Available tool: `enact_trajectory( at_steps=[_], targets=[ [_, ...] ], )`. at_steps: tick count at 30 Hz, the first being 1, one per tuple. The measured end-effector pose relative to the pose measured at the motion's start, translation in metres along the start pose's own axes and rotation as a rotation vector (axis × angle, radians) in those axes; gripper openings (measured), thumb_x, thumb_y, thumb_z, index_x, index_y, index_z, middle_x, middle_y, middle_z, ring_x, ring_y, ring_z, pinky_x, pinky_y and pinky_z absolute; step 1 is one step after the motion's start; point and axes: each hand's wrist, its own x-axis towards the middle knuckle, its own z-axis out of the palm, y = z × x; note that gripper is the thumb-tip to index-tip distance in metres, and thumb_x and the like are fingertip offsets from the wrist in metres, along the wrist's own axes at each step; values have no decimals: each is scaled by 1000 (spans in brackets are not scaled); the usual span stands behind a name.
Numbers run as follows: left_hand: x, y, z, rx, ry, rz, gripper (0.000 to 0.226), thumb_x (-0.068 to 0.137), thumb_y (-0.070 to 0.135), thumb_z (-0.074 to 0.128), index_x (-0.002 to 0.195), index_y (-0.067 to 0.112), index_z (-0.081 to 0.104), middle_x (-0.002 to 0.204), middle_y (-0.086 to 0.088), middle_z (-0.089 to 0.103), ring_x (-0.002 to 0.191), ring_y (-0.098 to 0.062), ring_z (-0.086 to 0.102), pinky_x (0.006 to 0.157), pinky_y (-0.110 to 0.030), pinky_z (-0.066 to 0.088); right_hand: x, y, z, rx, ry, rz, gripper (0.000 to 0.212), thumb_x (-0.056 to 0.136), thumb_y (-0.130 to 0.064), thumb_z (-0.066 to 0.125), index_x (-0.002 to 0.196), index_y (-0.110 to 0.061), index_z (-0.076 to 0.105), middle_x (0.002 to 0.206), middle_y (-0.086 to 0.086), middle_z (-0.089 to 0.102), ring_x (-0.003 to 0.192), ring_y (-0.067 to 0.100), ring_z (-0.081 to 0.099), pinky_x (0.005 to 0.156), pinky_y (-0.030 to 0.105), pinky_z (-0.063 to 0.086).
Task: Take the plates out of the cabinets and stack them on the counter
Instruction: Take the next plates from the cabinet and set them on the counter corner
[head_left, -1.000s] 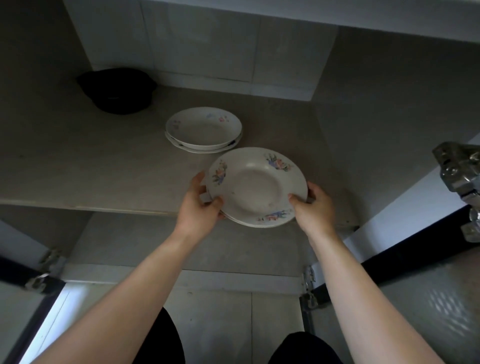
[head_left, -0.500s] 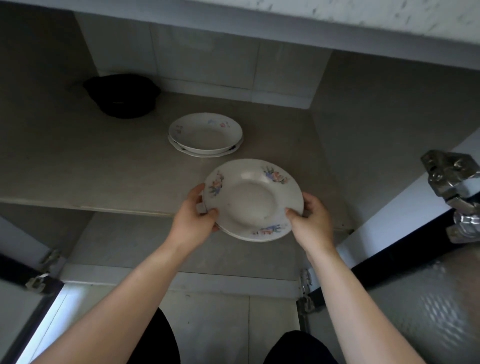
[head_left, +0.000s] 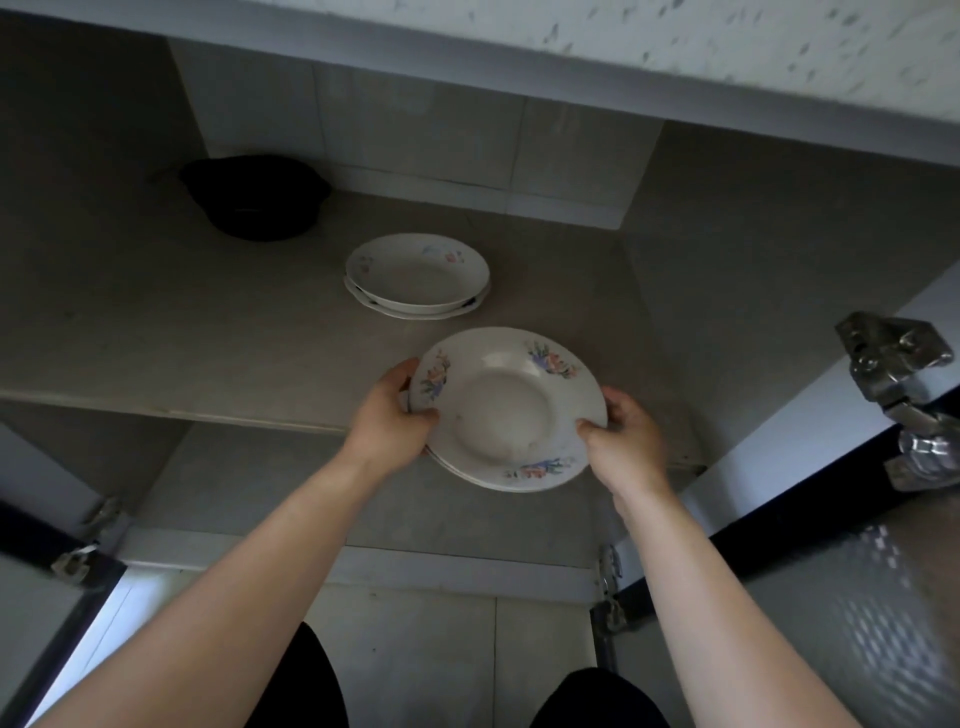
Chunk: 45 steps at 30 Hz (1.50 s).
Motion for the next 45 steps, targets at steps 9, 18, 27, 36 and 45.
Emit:
enact_trajectory(
  at_steps=[9,18,27,36,45],
  targets=[
    [-38,-14,-29,-23,81,-36,52,80,-9,55,122,22,55,101,6,64,83,-18,65,53,-29,56,-44,-5,10,71,-19,50,44,83,4,59,115,-27,58,104,-10,60,85,-1,56,62,14,47],
    [-72,-12,-70,48,233,-29,61,78,-7,58,131,21,48,113,3,63,77,-18,67,66,-40,58,-72,-18,36,76,-83,18,44,81,3,62,107,-33,59,97,-22,58,86,-7,55,64,14,46],
    [-154,50,-136,117,336,-216,56,74,-1,56,125,22,51,107,13,64,78,-17,68,64,-32,54,-144,-87,61,-115,-253,148,46,81,-2,63,118,-30,59,104,-12,65,86,-1,61,81,30,52],
    [-285,199,-204,29,491,-447,58,78,-6,51,96,50,49,96,29,59,61,0,65,48,-20,46,-251,-232,54,-270,-551,214,49,83,-7,63,122,-34,54,118,-11,60,92,12,65,84,41,56],
    [-378,357,-231,39,680,-437,57,79,-7,55,118,33,51,102,25,55,73,-9,67,59,-35,60,-308,-386,12,-237,-728,44,51,82,-12,65,129,-28,52,117,-14,60,86,3,66,74,28,57]
  ],
)
